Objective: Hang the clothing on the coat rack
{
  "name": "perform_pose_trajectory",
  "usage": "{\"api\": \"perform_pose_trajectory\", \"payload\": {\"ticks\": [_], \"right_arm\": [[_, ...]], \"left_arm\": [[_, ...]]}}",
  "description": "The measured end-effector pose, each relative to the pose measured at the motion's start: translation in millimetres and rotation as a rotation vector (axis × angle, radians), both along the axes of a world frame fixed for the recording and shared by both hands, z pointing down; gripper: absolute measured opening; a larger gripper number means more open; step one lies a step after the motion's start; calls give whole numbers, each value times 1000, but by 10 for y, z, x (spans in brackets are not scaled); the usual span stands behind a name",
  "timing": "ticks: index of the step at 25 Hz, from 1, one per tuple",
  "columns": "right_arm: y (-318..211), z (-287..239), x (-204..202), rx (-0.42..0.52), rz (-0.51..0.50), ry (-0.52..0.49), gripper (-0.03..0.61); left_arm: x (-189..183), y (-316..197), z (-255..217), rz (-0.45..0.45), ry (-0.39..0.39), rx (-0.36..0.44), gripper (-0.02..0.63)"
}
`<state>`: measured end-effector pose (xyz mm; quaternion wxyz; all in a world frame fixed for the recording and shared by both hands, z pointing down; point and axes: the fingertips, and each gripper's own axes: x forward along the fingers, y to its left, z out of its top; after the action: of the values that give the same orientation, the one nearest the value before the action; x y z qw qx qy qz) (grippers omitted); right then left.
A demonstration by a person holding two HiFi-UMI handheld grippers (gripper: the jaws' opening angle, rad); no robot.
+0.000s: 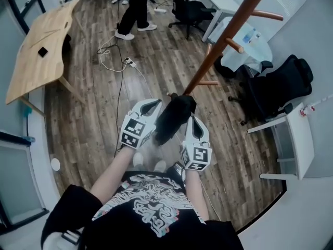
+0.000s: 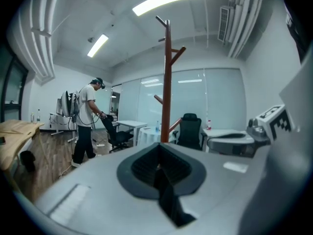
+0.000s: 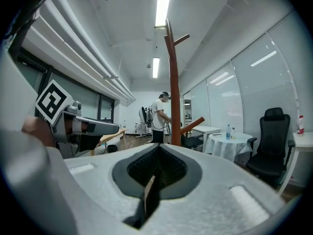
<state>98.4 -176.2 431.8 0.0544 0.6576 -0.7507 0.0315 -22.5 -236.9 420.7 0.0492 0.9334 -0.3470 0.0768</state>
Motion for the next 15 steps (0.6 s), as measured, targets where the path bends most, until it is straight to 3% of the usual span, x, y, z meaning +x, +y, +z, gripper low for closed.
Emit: {"api": "perform_pose_trajectory", "payload": {"ticks": [4, 15], "right_arm": [[42, 21, 86, -9, -26, 31, -2], [-20, 97, 434, 0, -32, -35, -2]], "left_arm": [[148, 30, 56, -3, -10, -5, -11], [471, -16, 154, -14, -25, -7, -11]]}}
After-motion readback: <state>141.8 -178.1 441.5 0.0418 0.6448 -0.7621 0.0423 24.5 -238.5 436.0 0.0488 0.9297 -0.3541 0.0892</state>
